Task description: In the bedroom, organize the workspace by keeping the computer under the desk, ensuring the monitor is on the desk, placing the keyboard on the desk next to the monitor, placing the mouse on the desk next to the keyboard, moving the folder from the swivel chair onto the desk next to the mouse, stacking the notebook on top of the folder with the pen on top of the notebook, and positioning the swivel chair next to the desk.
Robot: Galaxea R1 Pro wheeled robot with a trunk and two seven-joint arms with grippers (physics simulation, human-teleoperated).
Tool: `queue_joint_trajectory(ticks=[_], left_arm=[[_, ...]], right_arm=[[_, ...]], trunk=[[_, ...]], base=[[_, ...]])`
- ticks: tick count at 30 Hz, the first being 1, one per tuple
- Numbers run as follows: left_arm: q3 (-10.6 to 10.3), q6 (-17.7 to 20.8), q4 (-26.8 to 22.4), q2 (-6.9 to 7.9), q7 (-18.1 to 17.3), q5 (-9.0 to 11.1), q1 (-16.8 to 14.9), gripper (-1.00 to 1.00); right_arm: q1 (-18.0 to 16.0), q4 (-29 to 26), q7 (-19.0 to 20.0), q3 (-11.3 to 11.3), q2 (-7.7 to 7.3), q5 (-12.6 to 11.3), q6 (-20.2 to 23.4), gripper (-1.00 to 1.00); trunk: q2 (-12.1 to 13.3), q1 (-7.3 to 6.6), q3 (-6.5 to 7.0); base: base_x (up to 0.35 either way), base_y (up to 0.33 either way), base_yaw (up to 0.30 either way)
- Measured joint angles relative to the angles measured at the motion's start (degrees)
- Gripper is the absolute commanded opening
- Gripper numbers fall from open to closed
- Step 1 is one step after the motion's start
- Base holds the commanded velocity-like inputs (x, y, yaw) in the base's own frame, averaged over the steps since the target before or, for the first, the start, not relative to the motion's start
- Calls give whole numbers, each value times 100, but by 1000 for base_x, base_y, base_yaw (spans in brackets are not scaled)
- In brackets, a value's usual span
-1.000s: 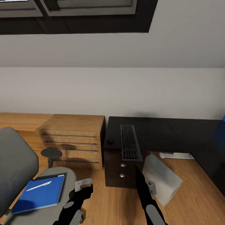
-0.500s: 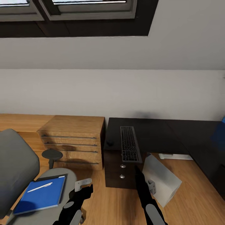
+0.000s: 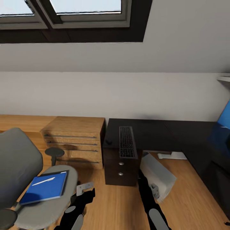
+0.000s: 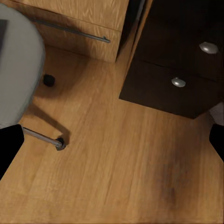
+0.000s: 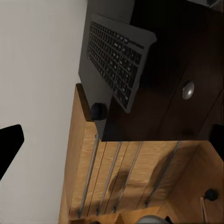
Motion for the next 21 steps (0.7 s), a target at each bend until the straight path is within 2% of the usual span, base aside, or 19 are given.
queue_joint_trajectory(ticks=[13,21], left_arm=[[0,0,0,0,1,-4,0,100],[1,-1,-1,7,-4,1,0,100]], right_arm=[[0,14,-2,6,1,8,0,100],[0,20,-2,8,1,17,0,100]], trunk=[[522,-286,234],[843,-461,378]], base=[[-291,-224,0],[-331,-61,0]])
